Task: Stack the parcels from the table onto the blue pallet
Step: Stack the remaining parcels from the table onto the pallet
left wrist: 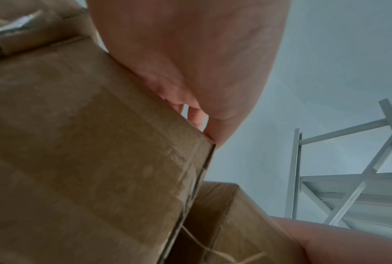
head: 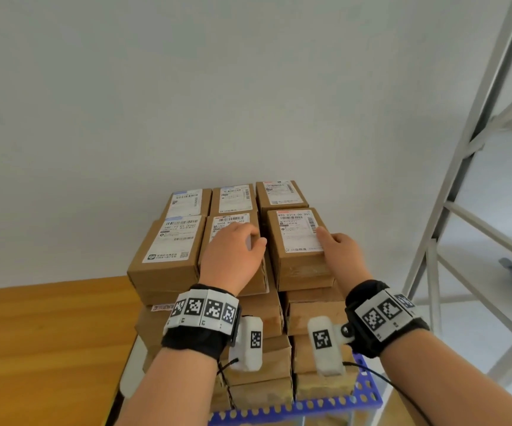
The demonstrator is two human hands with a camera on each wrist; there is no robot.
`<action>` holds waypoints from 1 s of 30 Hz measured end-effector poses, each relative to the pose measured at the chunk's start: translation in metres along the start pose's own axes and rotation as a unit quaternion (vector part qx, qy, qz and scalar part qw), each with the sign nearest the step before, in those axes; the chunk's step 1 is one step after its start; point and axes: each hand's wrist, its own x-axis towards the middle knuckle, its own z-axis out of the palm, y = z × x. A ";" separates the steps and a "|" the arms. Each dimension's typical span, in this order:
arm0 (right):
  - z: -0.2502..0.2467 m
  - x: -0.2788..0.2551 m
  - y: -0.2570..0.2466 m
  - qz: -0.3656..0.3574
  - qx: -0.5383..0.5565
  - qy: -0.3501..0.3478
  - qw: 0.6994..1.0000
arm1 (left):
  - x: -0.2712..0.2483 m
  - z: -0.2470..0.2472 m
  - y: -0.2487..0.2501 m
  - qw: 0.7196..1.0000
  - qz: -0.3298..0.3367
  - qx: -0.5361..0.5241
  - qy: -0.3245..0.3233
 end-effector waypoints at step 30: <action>0.017 0.004 -0.003 -0.038 -0.049 -0.019 0.998 | -0.005 0.003 -0.005 0.994 0.042 0.095 -0.022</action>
